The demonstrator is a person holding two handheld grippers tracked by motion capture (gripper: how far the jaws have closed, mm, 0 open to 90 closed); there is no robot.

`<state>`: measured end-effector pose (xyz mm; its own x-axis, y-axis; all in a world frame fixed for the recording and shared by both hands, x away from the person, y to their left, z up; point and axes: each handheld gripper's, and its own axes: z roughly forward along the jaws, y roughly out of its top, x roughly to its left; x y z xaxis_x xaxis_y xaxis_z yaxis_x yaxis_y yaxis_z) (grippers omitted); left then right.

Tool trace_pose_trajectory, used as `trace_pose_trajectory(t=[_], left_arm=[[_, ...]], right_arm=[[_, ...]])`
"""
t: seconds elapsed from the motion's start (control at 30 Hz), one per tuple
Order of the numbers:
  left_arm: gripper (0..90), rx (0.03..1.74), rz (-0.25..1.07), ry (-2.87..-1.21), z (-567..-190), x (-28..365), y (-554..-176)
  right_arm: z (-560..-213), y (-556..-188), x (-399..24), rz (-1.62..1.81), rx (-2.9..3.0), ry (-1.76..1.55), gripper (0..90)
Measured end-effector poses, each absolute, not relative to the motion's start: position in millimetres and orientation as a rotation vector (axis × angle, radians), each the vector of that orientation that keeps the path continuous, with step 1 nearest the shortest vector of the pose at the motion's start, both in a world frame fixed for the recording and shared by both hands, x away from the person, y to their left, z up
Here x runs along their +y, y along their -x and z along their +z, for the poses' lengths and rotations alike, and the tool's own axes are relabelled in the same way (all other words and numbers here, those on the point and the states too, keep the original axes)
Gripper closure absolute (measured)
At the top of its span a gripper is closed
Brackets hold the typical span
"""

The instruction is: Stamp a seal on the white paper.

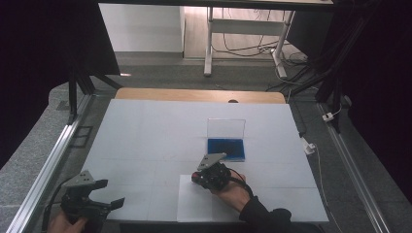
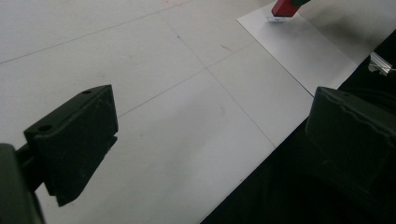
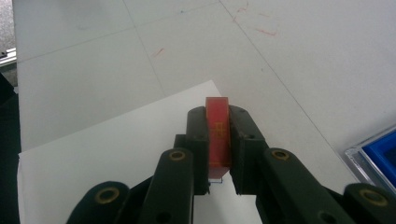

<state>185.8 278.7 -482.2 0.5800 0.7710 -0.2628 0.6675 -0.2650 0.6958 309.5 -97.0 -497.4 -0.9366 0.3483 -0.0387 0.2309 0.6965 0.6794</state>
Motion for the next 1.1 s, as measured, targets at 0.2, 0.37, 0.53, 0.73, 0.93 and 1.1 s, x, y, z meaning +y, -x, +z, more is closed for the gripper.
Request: trace_pose_trajectory(t=[0.2, 0.37, 0.53, 0.73, 0.93, 1.1], left_arm=[[2.7, 1.147, 0.163, -2.003, -482, 279, -186], [2.7, 1.147, 0.163, -2.003, -482, 279, -186], [2.7, 1.146, 0.163, -2.003, -482, 279, -186], [2.7, 1.145, 0.162, -2.002, -482, 279, -186], [2.7, 1.145, 0.162, -2.001, -482, 279, -186], [2.7, 1.145, 0.162, -2.001, -482, 279, -186]], right_arm=[[-494, -311, -99, 1.082, 2.747, -0.486, 79.2], [-490, -313, -103, 1.098, 2.74, -0.503, 79.2], [-486, -316, -107, 1.117, 2.722, -0.526, 79.2], [-482, -318, -113, 1.129, 2.705, -0.553, 79.2], [-479, -322, -119, 1.133, 2.693, -0.584, 79.2], [-478, -325, -123, 1.139, 2.687, -0.61, 79.2]])
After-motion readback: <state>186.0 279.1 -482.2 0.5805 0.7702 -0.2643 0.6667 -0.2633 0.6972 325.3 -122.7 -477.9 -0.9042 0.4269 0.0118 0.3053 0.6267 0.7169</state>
